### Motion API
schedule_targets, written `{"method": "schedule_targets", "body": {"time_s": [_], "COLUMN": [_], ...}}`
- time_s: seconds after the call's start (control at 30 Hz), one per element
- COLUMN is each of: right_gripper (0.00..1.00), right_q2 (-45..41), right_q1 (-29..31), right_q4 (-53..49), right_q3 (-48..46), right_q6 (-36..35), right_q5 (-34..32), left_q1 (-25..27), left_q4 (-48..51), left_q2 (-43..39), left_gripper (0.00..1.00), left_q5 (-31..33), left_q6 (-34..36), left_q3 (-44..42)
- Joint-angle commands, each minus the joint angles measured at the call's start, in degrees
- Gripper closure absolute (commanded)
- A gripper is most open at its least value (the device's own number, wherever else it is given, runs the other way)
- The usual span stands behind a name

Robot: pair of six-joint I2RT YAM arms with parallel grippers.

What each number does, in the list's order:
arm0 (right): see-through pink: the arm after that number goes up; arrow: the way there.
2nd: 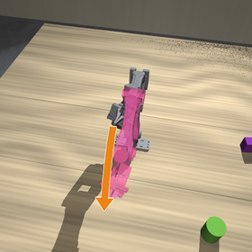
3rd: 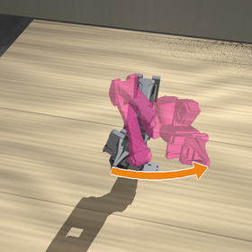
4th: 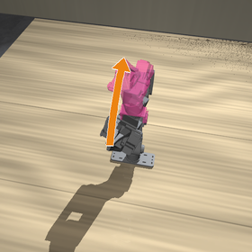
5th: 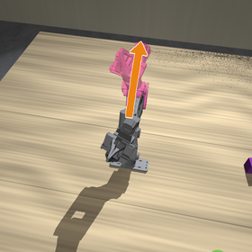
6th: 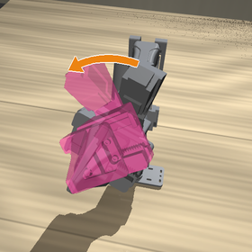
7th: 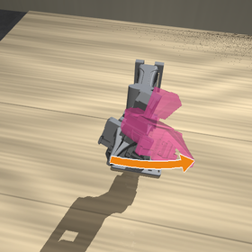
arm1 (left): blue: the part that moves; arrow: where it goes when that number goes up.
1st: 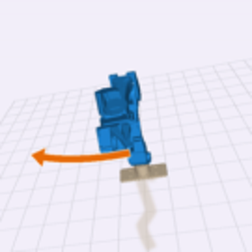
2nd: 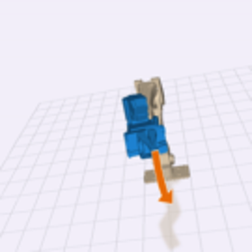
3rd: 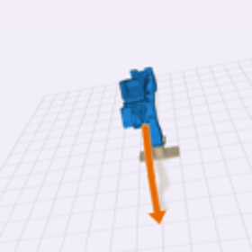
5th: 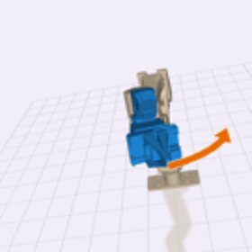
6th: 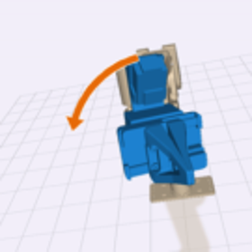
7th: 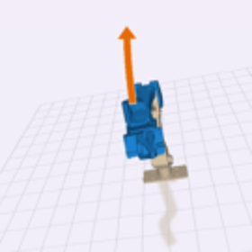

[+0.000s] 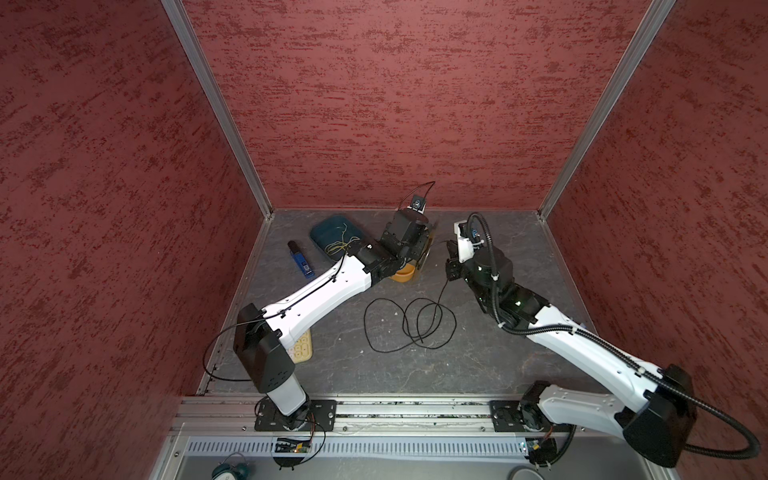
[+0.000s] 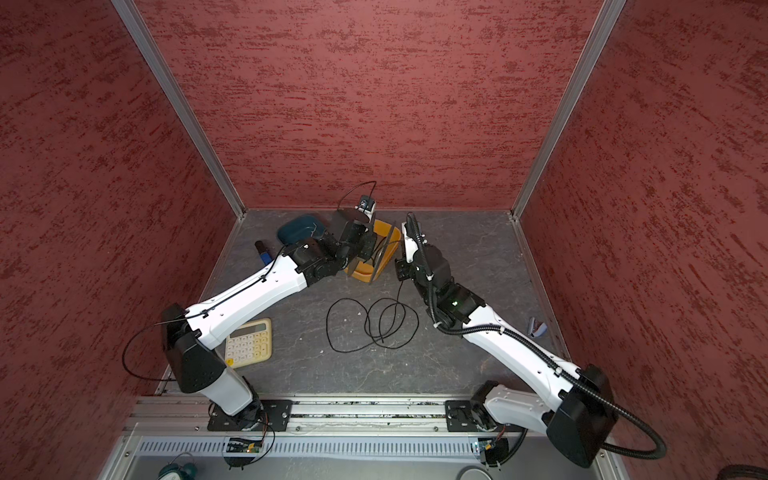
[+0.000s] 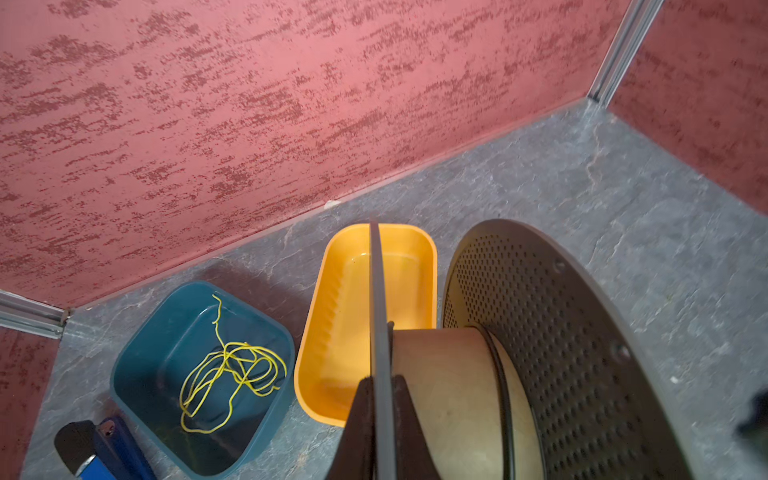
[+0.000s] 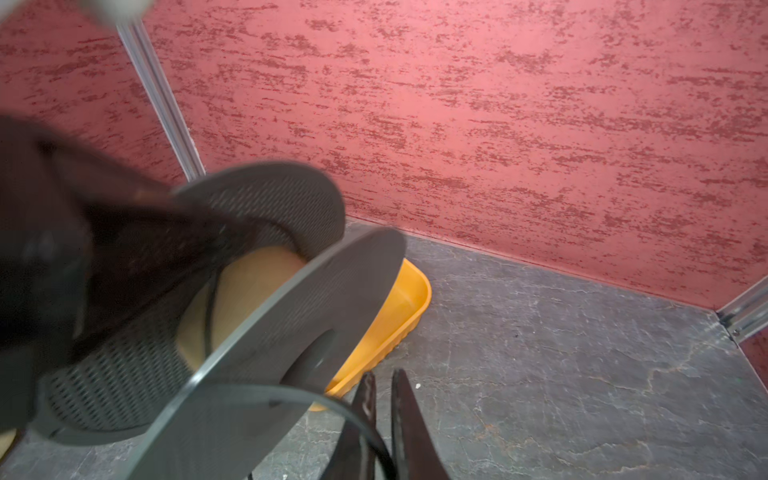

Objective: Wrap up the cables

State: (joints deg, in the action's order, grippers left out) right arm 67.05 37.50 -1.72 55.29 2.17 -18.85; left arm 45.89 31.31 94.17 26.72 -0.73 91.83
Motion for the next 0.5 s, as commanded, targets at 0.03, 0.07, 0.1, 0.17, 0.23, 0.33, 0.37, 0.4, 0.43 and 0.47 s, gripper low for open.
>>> {"method": "schedule_targets", "body": {"time_s": [0.03,0.07,0.1,0.17,0.23,0.33,0.37,0.4,0.43,0.47], "right_gripper": [0.92,0.93,0.93,0.94,0.94,0.93,0.93,0.93,0.93,0.92], "right_q2": [0.72,1.5,2.11,3.83,5.53,7.97,8.69,9.13,9.62,10.17], "right_q1": [-4.22,-4.96,-5.56,-7.43,-9.54,-12.94,-14.18,-15.23,-16.58,-17.85], "right_q4": [-1.61,-2.36,-2.89,-4.11,-5.54,-7.04,-7.03,-6.94,-6.7,-6.38], "right_q3": [6.1,7.09,8.02,9.79,11.38,12.73,12.69,12.46,12.02,11.53], "right_q6": [0.54,0.45,0.55,1.21,2.12,3.74,4.32,4.85,5.56,6.26], "right_q5": [3.78,4.73,5.62,7.35,9.8,13.77,15.14,16.36,18.1,19.66], "left_q1": [0.44,0.74,0.91,1.08,1.13,1.08,1.13,1.13,1.04,0.97], "left_q4": [-2.21,-2.24,-2.1,-1.87,-1.91,-0.69,-0.2,0.12,0.5,0.66], "left_q2": [-3.63,-3.7,-3.84,-4.53,-5.82,-7.69,-8.4,-9.05,-9.72,-10.41], "left_gripper": [1.0,1.0,1.0,1.0,1.0,1.0,1.0,1.0,1.0,1.0], "left_q5": [-0.01,0.01,-0.28,-1.78,-3.8,-8.05,-9.73,-11.22,-12.92,-14.39], "left_q6": [5.08,5.7,6.05,6.18,6.38,6.88,6.83,6.8,6.59,6.28], "left_q3": [-1.19,-1.55,-1.71,-2.31,-2.99,-3.07,-2.94,-2.9,-2.83,-2.65]}}
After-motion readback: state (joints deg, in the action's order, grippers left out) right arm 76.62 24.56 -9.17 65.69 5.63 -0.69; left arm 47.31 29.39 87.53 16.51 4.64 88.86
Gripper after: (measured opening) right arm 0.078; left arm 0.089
